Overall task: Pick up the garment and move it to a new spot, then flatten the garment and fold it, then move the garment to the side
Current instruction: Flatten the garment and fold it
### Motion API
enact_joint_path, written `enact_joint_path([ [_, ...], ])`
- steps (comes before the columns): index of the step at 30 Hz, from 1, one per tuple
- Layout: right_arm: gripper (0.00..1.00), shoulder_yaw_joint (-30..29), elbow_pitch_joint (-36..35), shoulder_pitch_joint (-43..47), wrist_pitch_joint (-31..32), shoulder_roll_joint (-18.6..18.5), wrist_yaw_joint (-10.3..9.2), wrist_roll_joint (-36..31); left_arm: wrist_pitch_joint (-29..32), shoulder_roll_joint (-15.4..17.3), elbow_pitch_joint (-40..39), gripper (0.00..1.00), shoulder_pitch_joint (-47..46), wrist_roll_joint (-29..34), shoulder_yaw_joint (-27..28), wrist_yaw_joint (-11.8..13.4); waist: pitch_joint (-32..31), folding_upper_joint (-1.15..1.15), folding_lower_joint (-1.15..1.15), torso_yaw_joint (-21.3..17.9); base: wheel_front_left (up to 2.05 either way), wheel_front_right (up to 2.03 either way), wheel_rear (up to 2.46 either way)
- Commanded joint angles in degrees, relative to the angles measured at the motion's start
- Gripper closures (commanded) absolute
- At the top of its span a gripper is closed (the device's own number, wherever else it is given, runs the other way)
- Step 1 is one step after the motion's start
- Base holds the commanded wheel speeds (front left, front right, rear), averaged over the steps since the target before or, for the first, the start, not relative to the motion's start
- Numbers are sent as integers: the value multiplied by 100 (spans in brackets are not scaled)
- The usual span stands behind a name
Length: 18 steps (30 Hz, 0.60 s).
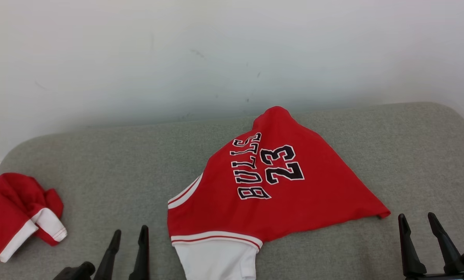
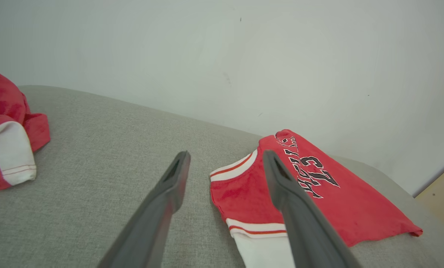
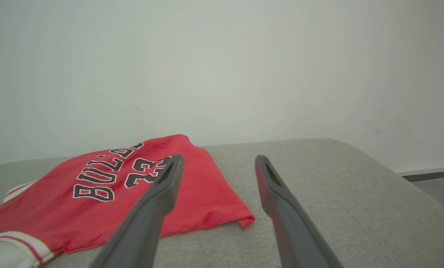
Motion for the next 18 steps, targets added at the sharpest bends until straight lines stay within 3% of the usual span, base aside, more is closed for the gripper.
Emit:
enact_joint_path([
  [1, 0, -7, -34, 59, -15, 8, -11, -81, -4, -1, 7, 0, -20, 51, 5, -30, 13, 0, 1, 3, 0, 0, 0],
  [8, 0, -26, -20, -73, -16, 70, -11, -106, 237, -3, 212, 0, -286, 5, -194, -86, 64, 0, 1, 2, 0, 0, 0],
  [13, 0, -29, 11, -172, -16, 103, -11, -118, 1009, 33, 477, 0, -629, -212, -237, 25, 113, 0, 1, -57, 0, 0, 0],
  [18, 0, -2, 29, -286, -16, 152, -11, -120, 2038, 159, 841, 0, -988, -284, -232, 303, 237, 0, 1, -228, 0, 0, 0],
])
